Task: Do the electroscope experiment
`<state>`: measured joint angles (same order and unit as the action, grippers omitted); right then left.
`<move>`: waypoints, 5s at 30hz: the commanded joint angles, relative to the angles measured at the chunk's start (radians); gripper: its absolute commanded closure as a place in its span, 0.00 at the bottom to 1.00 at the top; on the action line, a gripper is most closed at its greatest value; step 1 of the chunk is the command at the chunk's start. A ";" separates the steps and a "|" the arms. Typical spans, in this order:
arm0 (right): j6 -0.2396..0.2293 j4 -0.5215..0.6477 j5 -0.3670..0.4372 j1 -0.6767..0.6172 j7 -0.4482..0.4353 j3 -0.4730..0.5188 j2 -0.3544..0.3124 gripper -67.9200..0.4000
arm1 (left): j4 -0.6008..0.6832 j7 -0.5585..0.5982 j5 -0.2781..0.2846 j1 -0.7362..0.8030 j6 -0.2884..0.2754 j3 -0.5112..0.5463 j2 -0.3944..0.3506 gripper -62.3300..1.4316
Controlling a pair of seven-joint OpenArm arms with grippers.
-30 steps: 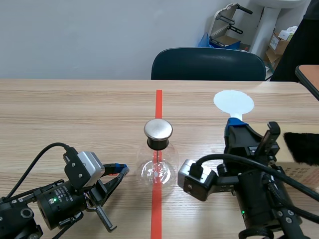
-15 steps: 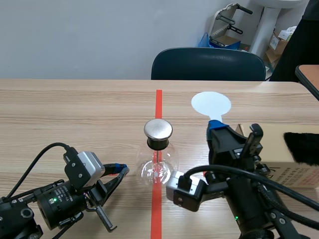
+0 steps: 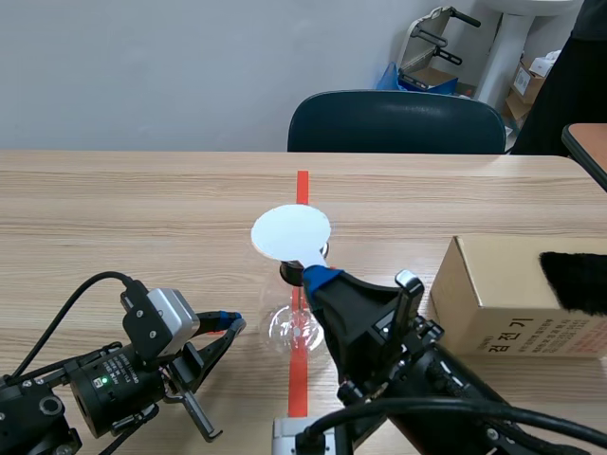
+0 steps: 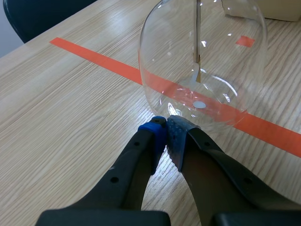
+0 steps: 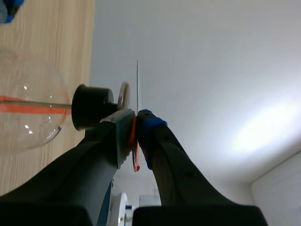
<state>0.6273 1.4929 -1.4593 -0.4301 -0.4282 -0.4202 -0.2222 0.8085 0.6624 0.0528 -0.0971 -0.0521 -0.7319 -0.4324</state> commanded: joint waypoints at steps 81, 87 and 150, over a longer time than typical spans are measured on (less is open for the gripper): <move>0.007 0.008 -0.002 0.011 0.632 0.006 -0.007 0.97 | 0.016 0.014 0.006 0.000 0.005 0.005 0.003 0.91; 0.008 0.008 -0.002 0.011 0.632 0.006 -0.007 0.97 | 0.016 0.014 0.010 0.000 0.005 0.005 0.002 0.91; 0.156 -0.171 0.284 -0.120 -0.090 0.500 0.115 0.97 | 0.688 0.598 0.322 0.613 0.061 0.005 -0.776 0.20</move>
<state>0.7242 1.3087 -1.1839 -0.5549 -0.5262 0.0746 -0.1032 1.4685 1.2446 0.3748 0.5072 0.0071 -0.7315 -1.1934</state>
